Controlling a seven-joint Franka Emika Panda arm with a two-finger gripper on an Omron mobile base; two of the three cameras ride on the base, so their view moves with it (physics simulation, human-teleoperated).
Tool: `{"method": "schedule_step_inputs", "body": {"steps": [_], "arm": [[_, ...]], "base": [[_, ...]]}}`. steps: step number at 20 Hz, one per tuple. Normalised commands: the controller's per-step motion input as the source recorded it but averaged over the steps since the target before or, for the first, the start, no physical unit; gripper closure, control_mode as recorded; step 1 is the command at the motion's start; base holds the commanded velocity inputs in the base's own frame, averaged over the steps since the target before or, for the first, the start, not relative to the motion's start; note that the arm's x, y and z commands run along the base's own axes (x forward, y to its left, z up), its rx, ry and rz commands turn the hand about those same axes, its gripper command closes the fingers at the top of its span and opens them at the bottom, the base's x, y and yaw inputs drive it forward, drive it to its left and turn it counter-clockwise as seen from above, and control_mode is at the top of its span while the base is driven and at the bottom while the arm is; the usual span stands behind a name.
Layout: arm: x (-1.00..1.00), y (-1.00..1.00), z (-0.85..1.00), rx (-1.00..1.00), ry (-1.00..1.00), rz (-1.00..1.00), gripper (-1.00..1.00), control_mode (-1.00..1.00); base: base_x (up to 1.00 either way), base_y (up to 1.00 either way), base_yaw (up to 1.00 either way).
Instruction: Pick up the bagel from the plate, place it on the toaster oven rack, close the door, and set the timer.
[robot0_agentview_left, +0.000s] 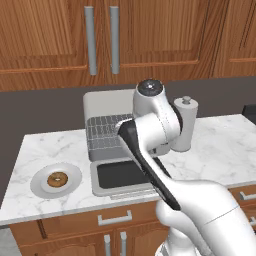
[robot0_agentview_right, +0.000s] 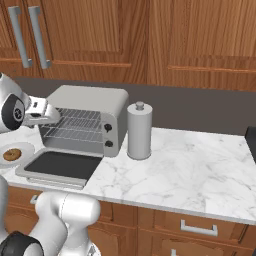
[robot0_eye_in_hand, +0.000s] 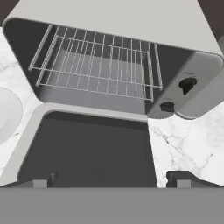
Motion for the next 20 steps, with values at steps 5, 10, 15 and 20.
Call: {"method": "schedule_step_inputs", "body": {"steps": [5, 10, 15, 20], "arm": [[0.03, 0.41, -0.11, -0.09, -0.16, -0.05, -1.0, -1.0], [0.19, 0.27, -0.14, -0.08, -0.07, -0.04, -1.0, -1.0], [0.34, 0.16, -0.16, -0.13, 0.0, -0.02, -1.0, -1.0], [0.46, 0.09, -0.15, -0.1, 0.0, 0.0, -1.0, -1.0]], "base": [[0.0, 0.0, 0.0], [0.0, 0.0, 0.0], [0.0, 0.0, 0.0], [0.0, 0.0, 0.0]]}}
